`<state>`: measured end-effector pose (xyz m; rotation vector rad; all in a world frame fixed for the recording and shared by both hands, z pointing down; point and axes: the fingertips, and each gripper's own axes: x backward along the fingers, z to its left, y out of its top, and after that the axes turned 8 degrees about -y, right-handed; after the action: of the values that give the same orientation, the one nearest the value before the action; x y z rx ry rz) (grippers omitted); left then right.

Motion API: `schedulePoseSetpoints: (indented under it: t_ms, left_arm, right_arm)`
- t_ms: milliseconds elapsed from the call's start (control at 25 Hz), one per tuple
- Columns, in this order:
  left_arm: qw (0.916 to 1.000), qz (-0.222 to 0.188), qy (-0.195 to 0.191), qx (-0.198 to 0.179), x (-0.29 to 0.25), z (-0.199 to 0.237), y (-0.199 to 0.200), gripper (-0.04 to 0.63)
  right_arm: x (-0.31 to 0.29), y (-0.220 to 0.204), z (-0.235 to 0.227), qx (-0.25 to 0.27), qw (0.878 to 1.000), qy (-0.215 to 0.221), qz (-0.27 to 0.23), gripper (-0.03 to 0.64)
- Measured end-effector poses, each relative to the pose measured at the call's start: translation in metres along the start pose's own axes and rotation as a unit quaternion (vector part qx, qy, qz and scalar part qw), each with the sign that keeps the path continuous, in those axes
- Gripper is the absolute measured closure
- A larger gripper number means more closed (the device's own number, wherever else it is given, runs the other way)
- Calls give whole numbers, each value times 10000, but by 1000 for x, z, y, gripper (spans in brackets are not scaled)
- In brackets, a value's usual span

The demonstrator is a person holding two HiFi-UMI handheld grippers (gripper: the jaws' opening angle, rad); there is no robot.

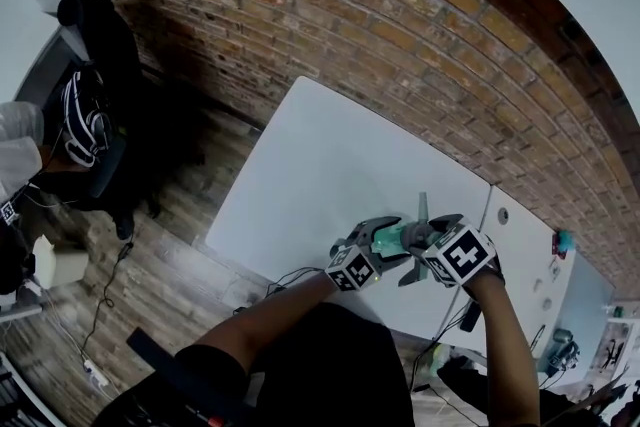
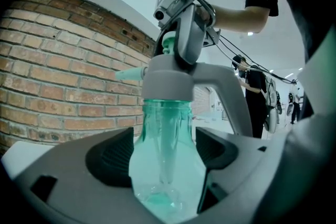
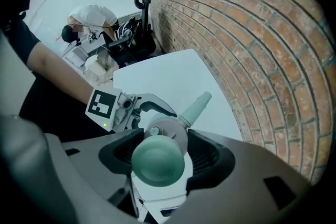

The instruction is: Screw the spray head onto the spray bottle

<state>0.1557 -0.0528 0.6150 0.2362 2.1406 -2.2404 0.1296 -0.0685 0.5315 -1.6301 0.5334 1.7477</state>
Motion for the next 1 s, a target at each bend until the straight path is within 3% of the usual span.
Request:
schedulePoseSetpoints:
  t_ms: [440,840,1000]
  left_arm:
    - [10000,-21,-36,43,-1,0,1,245]
    - [9999,8,-89,91,0,1,0,245]
    - [9999,36,-48,84,-1,1,0,245]
  right_arm:
    - [2,-1,-3,-312,9993,-9,-205,353]
    - [25,4,-3,21,9978,131,-653,353]
    - [44,10,-2,407,9943,214,-964,353]
